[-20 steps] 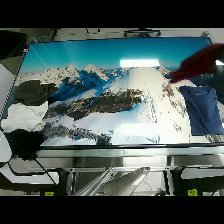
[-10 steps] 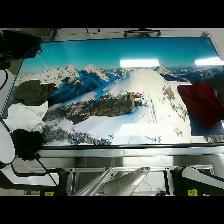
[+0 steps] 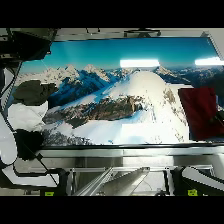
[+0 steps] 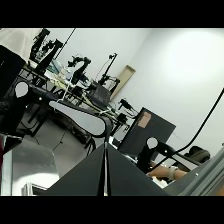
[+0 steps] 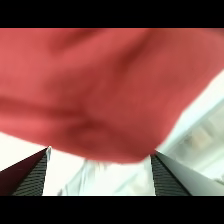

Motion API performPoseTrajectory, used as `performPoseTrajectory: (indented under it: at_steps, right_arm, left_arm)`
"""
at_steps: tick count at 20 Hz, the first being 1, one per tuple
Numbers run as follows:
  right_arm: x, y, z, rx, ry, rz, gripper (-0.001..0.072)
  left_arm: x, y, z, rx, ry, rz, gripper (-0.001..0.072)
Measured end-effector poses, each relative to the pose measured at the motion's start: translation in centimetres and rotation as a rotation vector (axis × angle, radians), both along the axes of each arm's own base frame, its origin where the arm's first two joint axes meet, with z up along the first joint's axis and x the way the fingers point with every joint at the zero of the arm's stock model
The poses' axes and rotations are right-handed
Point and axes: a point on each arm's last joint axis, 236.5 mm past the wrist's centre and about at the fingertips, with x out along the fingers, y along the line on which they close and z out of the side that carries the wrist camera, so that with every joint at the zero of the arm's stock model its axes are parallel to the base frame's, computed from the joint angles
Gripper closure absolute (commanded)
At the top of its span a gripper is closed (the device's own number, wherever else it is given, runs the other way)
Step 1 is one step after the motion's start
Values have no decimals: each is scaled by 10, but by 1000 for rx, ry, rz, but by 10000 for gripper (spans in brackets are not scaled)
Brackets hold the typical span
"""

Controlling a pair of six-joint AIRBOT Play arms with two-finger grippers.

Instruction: Fold the shirts.

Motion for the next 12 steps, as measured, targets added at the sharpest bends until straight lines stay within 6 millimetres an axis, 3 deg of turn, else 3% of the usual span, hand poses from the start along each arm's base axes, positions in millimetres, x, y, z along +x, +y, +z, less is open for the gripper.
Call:
performPoseTrajectory:
  at_steps: [2,4,6,10,11,12]
  right_arm:
    - [3,4,21,26,-6,13,2]
    - [18,11,48,65,-69,24,2]
    - [49,25,82,121,-210,37,2]
    - [123,79,157,238,-606,167,6]
    - [134,99,171,251,-674,223,31]
    - [142,118,181,254,-721,273,258]
  left_arm:
    - [0,0,0,0,0,-1,690]
    - [0,0,0,-1,0,-1,692]
    - [0,0,0,-2,0,-1,699]
    - [0,0,1,-2,0,-1,700]
    - [0,0,1,-2,0,-1,701]
    - [0,-1,0,0,1,-1,705]
